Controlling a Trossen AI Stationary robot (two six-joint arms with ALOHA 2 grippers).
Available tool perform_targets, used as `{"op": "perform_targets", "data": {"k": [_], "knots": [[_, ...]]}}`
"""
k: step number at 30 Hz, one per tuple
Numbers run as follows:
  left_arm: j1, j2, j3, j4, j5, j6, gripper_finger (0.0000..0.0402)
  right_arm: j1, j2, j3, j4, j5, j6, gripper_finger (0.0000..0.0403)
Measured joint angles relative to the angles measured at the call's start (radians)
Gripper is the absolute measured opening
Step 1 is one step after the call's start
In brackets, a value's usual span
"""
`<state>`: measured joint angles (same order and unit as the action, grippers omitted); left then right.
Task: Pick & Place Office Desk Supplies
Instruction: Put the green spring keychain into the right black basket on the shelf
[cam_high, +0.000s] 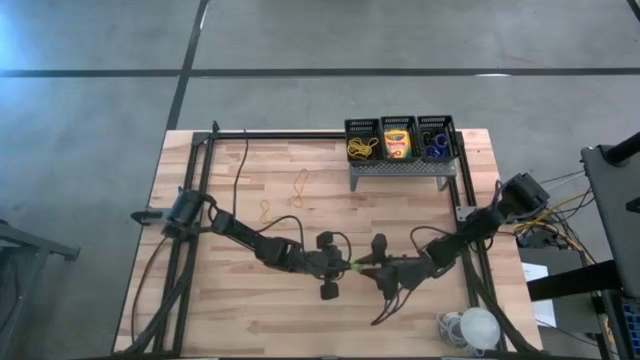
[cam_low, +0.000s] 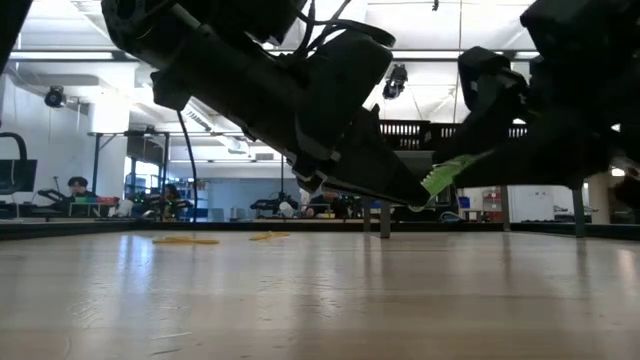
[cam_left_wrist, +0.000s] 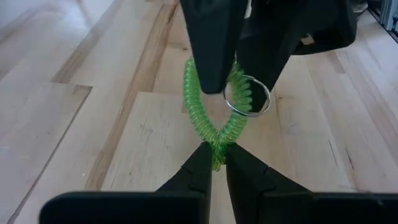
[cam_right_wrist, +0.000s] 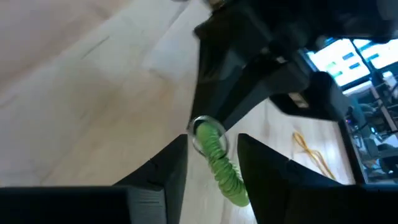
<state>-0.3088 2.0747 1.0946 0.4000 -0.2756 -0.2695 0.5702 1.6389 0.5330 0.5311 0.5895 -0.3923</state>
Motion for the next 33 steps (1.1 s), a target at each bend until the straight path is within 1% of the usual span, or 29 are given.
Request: {"op": "perform_targets", "data": {"k": [5, 7, 10, 12, 14, 17, 21, 24, 28, 31, 33], "knots": [[0.0, 0.0, 0.0, 0.0, 0.0, 0.0, 0.0038, -0.007, 0.028, 0.033, -0.11, 0.003, 0.037, 0.0102], [0.0, 0.0, 0.0, -0.001, 0.0, 0.0, 0.0038, -0.007, 0.028, 0.042, -0.134, 0.005, 0.058, 0.0082], [0.0, 0.0, 0.0, 0.0, 0.0, 0.0, 0.0041, -0.005, 0.017, 0.05, -0.185, -0.022, 0.096, 0.005], [0.0, 0.0, 0.0, 0.0, 0.0, -0.001, 0.005, -0.005, 0.005, 0.053, -0.217, -0.047, 0.129, 0.003], [0.0, 0.0, 0.0, 0.0, 0.0, -0.011, 0.0068, -0.006, -0.015, 0.058, -0.273, -0.084, 0.173, 0.0019], [0.001, 0.0, 0.0, 0.0, 0.0, -0.024, 0.0107, -0.003, -0.052, 0.071, -0.408, -0.122, 0.27, 0.0021], [0.001, 0.0, 0.0, 0.0, 0.0, -0.026, 0.016, 0.002, -0.135, 0.108, -0.613, -0.185, 0.379, 0.0024], [0.001, 0.0, 0.0, 0.0, 0.0, -0.026, 0.0191, 0.008, -0.211, 0.154, -0.773, -0.198, 0.456, 0.0023], [0.001, 0.0, -0.001, 0.0, -0.001, -0.026, 0.0215, 0.008, -0.337, 0.263, -0.996, -0.194, 0.525, 0.0023], [0.001, 0.0, -0.001, 0.0, -0.001, -0.026, 0.0221, -0.027, -0.426, 0.374, -1.166, -0.131, 0.565, 0.0023], [0.001, 0.0, -0.001, -0.001, -0.001, -0.026, 0.022, -0.079, -0.471, 0.458, -1.299, -0.092, 0.595, 0.0023]]}}
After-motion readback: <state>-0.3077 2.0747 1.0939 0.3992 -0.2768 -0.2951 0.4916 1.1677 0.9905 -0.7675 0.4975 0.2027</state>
